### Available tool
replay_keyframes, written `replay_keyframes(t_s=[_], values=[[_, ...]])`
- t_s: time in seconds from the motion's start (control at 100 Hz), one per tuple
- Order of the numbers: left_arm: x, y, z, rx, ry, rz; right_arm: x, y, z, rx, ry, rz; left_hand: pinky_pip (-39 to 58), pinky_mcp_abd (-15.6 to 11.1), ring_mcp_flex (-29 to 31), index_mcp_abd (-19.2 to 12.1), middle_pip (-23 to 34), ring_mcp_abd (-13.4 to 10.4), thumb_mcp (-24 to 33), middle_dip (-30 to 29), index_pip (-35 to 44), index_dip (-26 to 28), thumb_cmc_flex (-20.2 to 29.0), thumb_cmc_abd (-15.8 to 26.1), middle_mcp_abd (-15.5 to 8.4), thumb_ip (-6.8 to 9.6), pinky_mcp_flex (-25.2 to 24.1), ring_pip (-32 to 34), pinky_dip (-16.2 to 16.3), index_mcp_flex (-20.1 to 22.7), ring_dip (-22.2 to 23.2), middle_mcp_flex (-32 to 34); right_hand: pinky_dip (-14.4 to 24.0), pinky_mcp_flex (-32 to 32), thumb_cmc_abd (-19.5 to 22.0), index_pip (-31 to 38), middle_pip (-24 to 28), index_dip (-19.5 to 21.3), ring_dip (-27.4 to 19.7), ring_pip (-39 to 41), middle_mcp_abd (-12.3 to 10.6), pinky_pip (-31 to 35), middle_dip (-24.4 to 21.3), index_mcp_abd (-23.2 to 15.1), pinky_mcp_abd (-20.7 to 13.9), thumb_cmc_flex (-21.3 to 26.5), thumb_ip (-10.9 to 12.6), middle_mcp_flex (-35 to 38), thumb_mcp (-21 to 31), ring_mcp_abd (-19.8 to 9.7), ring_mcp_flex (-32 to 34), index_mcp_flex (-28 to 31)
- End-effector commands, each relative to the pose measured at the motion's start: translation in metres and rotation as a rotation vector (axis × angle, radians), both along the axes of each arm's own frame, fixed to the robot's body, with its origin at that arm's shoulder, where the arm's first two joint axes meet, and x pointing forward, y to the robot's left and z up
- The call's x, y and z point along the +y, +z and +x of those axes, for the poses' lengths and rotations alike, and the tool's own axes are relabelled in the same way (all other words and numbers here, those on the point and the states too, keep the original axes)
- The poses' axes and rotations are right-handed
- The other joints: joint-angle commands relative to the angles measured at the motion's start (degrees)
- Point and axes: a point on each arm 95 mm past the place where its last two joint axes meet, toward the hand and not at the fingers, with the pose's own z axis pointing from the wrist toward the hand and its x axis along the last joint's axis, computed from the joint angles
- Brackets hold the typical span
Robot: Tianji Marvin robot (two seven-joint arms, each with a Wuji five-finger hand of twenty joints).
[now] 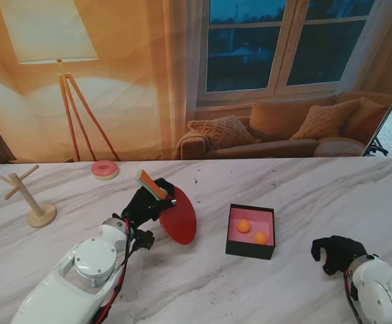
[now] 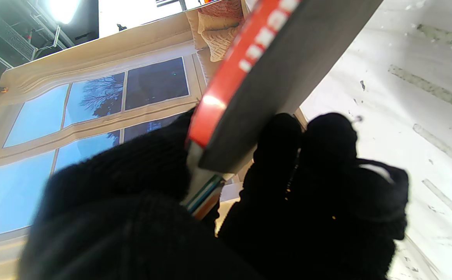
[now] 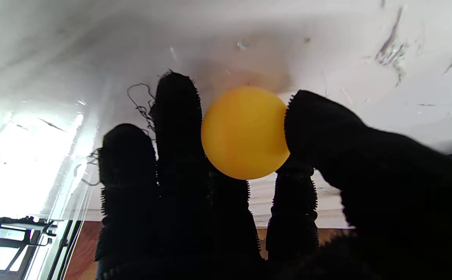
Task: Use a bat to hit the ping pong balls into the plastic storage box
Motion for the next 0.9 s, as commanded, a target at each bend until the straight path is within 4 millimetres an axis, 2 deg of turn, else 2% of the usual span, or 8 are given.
replay_keyframes(t_s=[0.0, 0.04, 0.18, 0.29, 0.48, 0.89], values=[[-0.003, 0.001, -0.001, 0.004, -0.013, -0.003, -0.005, -0.014, -0.006, 0.033, -0.011, -0.005, 1.84, -3.24, -0.73, 1.42, 0.76, 8.57, 4.63, 0.76, 2.80, 0.98, 0.45, -1.10, -6.77, -1.43, 0.59, 1.85, 0.80, 1.73, 0.57, 1.04, -0.86, 1.92, -1.66, 3.93, 2.18, -1.92, -0.32, 3.18, -0.02, 0.42, 1.29, 4.76, -1.47, 5.64, -0.35, 3.90, 3.38, -1.41, 3.62, 6.02], [-0.003, 0.001, -0.001, 0.004, -0.013, -0.002, -0.005, -0.014, -0.006, 0.022, -0.010, -0.004, 1.84, -3.24, -0.73, 1.41, 0.75, 8.58, 4.63, 0.76, 2.80, 0.98, 0.45, -1.05, -6.77, -1.44, 0.59, 1.85, 0.80, 1.74, 0.56, 1.00, -1.11, 2.93, -2.27, 6.54, 2.29, -4.31, -0.57, 4.44, 0.39, 0.67, 1.34, 4.99, -1.55, 6.24, -0.76, 5.61, 3.54, -1.79, 4.54, 7.65], [-0.003, 0.001, -0.001, 0.006, -0.014, -0.002, -0.005, -0.016, -0.004, -0.003, -0.007, -0.001, 1.84, -3.24, -0.74, 1.42, 0.76, 8.67, 4.64, 0.77, 2.83, 1.00, 0.44, -1.11, -6.80, -1.46, 0.59, 1.83, 0.80, 1.76, 0.56, 1.03, -1.71, 5.68, -2.56, 10.48, 3.50, -7.88, 0.17, 8.00, 1.22, 1.35, 1.23, 5.35, -1.70, 7.46, -0.83, 10.18, 3.81, -3.39, 7.76, 12.19], [-0.004, 0.002, -0.001, 0.006, -0.014, -0.001, -0.006, -0.017, -0.003, -0.016, -0.008, 0.001, 1.84, -3.24, -0.71, 1.36, 0.75, 8.61, 4.65, 0.76, 2.84, 1.02, 0.44, -1.09, -6.76, -1.47, 0.59, 1.86, 0.80, 1.75, 0.57, 1.05, -1.55, 6.53, -2.46, 11.21, 4.20, -8.45, 0.53, 9.30, 1.50, 2.17, 1.09, 5.48, -1.63, 7.73, -0.86, 12.65, 4.11, -3.63, 8.55, 14.94], [-0.004, 0.002, -0.001, 0.006, -0.015, -0.001, -0.006, -0.015, -0.001, -0.037, 0.000, 0.001, 1.84, -3.24, -0.71, 1.37, 0.74, 8.60, 4.66, 0.77, 2.82, 1.01, 0.42, -1.08, -6.76, -1.47, 0.59, 1.87, 0.80, 1.74, 0.56, 1.00, -1.57, 6.75, -2.26, 11.55, 4.40, -8.68, 0.38, 9.60, 1.30, 2.33, 0.96, 5.37, -1.46, 8.06, -0.87, 13.65, 4.35, -3.78, 8.88, 16.11], [-0.004, 0.002, 0.000, 0.005, -0.015, -0.003, -0.007, 0.006, 0.002, -0.126, 0.022, 0.009, 1.84, -3.24, -0.75, 1.40, 0.73, 8.67, 4.68, 0.75, 2.81, 1.00, 0.42, -1.09, -6.73, -1.49, 0.59, 1.85, 0.80, 1.71, 0.56, 1.00, -1.69, 6.86, -1.01, 11.86, 4.30, -8.86, 0.25, 9.62, 1.07, 2.27, 0.87, 5.25, -0.69, 8.95, -0.84, 13.86, 3.91, -3.59, 8.72, 17.23]])
